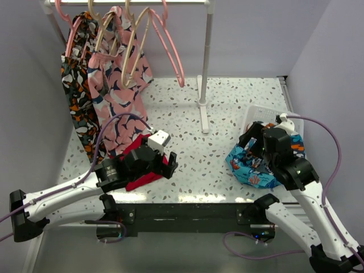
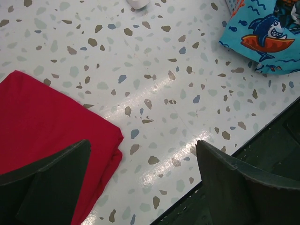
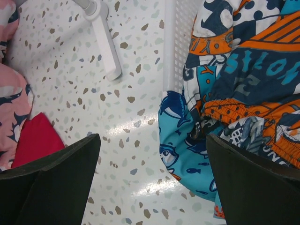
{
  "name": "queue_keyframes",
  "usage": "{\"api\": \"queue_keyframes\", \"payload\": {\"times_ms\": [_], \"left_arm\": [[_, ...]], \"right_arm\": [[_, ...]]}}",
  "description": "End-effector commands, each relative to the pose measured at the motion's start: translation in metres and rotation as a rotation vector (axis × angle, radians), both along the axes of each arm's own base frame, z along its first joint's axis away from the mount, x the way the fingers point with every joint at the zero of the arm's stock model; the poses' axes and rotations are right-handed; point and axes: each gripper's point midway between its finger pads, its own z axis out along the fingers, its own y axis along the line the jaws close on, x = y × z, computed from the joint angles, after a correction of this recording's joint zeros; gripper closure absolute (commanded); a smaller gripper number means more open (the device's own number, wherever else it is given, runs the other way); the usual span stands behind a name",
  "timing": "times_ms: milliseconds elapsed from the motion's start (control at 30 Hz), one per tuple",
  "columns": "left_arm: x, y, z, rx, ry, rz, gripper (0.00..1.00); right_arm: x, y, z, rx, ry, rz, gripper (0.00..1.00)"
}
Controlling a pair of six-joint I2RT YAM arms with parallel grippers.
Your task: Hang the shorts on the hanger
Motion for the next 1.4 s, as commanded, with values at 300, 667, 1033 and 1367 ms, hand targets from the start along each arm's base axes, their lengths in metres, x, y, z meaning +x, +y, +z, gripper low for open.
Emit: {"api": "queue_keyframes", "payload": {"times_ms": [300,667,1033,1367], "left_arm": [[-0.004,-0.003,0.004,-0.048,0.005,-0.016,0.00],[-0.010,-0.002,0.011,-0.069,0.002,-0.042,0.00],[-0.013,0.001,0.021,-0.087,-0.021,-0.067,0.00],[-0.014,0.003,0.026,-0.107,-0.032,-0.065,0.00]], "right_arm": [[0.011,0.015,-0.008,0.051,-0.009,0.029,0.02],[0.043,-0.040,-0.035,-0.230,0.151,-0.263,0.02],[0.037,-0.093,-0.079,-0.063,0.288,-0.477,0.02],[0.006,-0.085,-0.129,-0.008,0.356,-0.476,0.14]]}}
